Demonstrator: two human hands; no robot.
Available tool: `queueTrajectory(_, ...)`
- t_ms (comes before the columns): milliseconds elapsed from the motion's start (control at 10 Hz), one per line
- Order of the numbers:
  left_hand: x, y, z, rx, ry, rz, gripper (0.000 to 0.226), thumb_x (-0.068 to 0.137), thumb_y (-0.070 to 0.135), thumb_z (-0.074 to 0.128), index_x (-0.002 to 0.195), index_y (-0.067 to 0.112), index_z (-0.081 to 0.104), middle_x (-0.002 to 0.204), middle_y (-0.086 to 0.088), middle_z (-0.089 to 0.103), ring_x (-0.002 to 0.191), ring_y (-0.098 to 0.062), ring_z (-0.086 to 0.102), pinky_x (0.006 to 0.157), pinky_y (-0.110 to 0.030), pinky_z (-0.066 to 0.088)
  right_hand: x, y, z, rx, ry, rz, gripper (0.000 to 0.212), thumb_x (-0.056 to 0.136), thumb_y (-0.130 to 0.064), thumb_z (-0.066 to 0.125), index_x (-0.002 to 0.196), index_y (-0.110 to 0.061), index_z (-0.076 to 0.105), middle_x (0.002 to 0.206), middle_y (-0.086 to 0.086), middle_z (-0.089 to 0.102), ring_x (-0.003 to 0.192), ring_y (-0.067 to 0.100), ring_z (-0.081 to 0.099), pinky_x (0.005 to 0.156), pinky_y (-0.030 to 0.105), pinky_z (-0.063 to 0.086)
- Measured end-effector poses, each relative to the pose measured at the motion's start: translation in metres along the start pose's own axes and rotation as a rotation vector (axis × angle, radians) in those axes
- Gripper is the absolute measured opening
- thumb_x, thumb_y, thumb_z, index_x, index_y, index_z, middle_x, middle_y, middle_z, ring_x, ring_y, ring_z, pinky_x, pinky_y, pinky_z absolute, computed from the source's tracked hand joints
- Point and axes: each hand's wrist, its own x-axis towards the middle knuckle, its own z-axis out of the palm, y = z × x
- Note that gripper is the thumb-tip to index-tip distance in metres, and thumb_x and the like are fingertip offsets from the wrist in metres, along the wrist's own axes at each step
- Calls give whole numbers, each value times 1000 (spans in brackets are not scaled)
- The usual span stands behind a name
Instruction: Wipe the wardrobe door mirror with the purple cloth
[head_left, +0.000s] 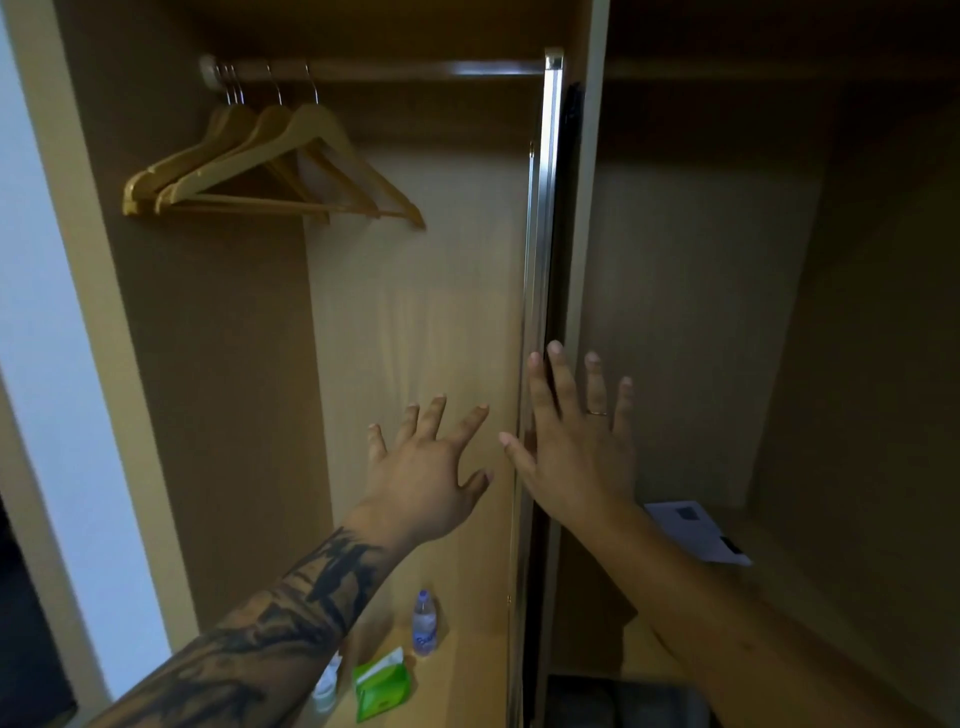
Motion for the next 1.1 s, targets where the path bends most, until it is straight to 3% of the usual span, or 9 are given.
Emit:
queueTrajectory(100, 3, 1, 2, -4, 8, -4, 76, 96, 70, 38, 155, 54, -7, 172, -1, -3, 158, -31, -2, 122, -68, 6, 3, -1, 0, -62, -62, -19, 91, 101, -70, 27, 161, -18, -18, 165, 0, -36, 156, 36, -18, 120, 64, -15)
queueTrajectory(400, 4, -3, 4, 3, 5, 6, 79, 96, 70, 39, 155, 54, -10, 172, -1, -6, 158, -30, -4, 122, -67, 5, 14, -4, -1, -90, -237, -25, 94, 101, -69, 30, 161, -16, -20, 164, -3, -39, 158, 37, -7, 119, 68, -15)
queueTrajectory(700, -5, -3, -8, -12, -17, 7, 78, 96, 68, 41, 156, 53, -7, 172, -2, -3, 158, -31, -1, 122, -66, 6, 23, -6, -17, -90, -369, -2, 94, 102, -60, 42, 163, -19, -16, 167, -6, -33, 158, 37, 3, 121, 71, -4)
queueTrajectory(900, -13, 3, -14, -13, -40, 29, 79, 96, 66, 44, 157, 52, -4, 172, -2, -1, 158, -32, 1, 121, -68, 6, 13, -18, -39, -82, -600, 45, 89, 101, -58, 44, 165, -21, -6, 172, -2, -19, 158, 37, -3, 120, 73, -4)
queueTrajectory(1100, -27, 13, -22, 16, -30, 107, 79, 95, 66, 45, 157, 52, -3, 172, -2, 2, 158, -33, 3, 120, -68, 8, -19, -25, -52, -38, -639, 62, 84, 103, -56, 42, 165, -24, -4, 174, -2, -9, 159, 35, 1, 120, 72, -2)
